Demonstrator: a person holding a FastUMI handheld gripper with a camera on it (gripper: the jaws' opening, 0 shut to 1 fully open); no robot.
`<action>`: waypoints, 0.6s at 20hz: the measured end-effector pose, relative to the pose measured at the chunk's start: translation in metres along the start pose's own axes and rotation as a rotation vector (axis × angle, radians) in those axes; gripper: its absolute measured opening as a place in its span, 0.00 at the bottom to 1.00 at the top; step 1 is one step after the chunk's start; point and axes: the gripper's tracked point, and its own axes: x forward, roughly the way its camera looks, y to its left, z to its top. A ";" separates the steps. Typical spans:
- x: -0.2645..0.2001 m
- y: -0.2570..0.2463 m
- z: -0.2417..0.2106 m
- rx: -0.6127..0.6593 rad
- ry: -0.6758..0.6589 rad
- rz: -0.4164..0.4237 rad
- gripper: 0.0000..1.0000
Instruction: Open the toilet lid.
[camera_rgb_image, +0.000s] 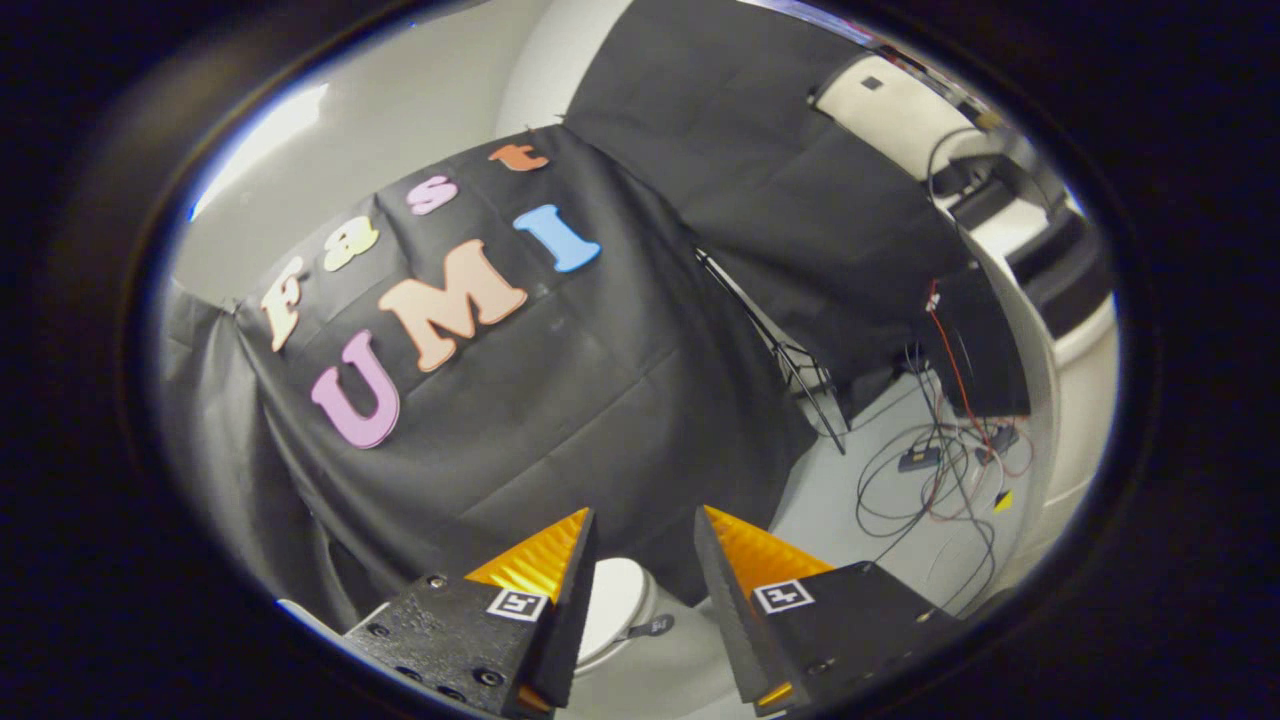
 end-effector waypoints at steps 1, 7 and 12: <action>0.007 0.001 -0.007 0.030 0.007 -0.002 0.60; 0.038 -0.011 -0.060 0.246 0.044 -0.025 0.60; 0.064 -0.025 -0.120 0.401 0.132 -0.068 0.60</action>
